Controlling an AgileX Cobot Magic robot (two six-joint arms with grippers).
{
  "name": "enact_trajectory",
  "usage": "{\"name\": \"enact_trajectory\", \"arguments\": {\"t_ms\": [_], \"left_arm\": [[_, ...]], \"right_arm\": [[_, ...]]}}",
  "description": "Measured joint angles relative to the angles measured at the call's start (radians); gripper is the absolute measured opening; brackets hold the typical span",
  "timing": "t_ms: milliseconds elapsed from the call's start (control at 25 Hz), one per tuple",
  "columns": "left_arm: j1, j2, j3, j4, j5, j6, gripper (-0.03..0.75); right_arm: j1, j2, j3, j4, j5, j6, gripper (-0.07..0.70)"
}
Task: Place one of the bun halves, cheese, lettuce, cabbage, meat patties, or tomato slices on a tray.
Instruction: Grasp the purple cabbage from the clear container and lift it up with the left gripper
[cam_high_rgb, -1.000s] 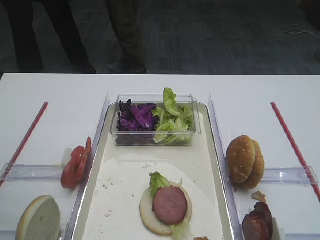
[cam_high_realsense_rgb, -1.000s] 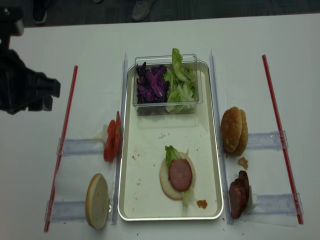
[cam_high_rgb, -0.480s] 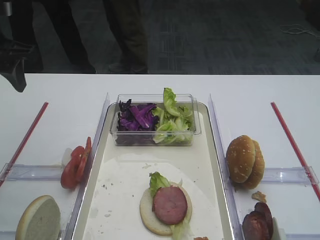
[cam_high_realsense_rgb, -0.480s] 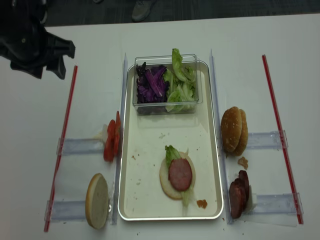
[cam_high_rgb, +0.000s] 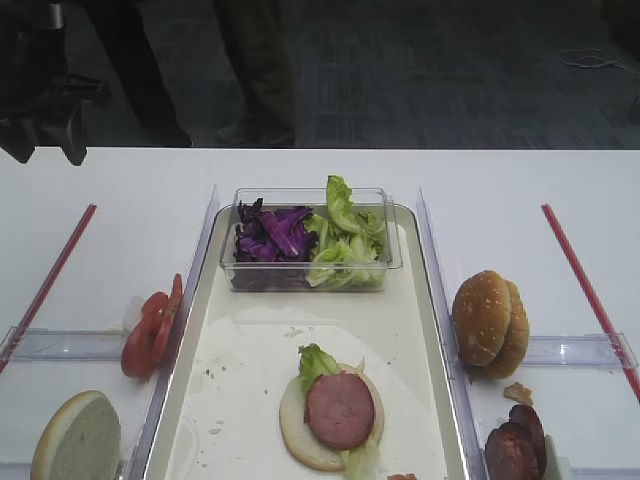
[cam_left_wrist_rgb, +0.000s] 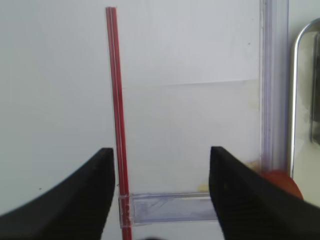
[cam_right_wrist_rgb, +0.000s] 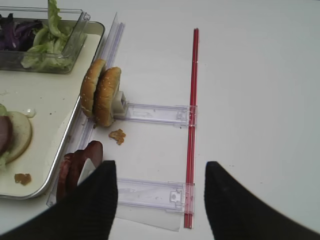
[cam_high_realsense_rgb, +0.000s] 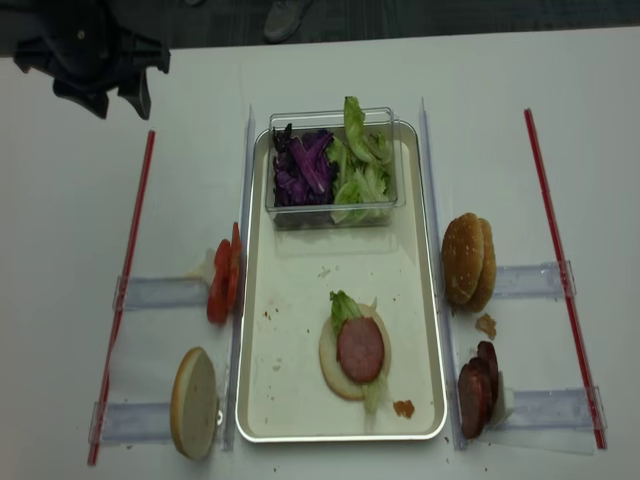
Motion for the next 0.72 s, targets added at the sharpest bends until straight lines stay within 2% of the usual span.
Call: {"name": "enact_trajectory", "arguments": {"t_ms": [320,720], "left_arm": [[0.0,0.093,-0.075,-0.02,0.007,-0.031,0.393],[0.0,0.132,-0.106,-0.037,0.007,-0.112,0.393]], "right_arm": [[0.0,0.0,0.0,0.0,0.0,0.0,0.439],[0.0,0.0,0.0,0.0,0.0,0.0,0.438]]}}
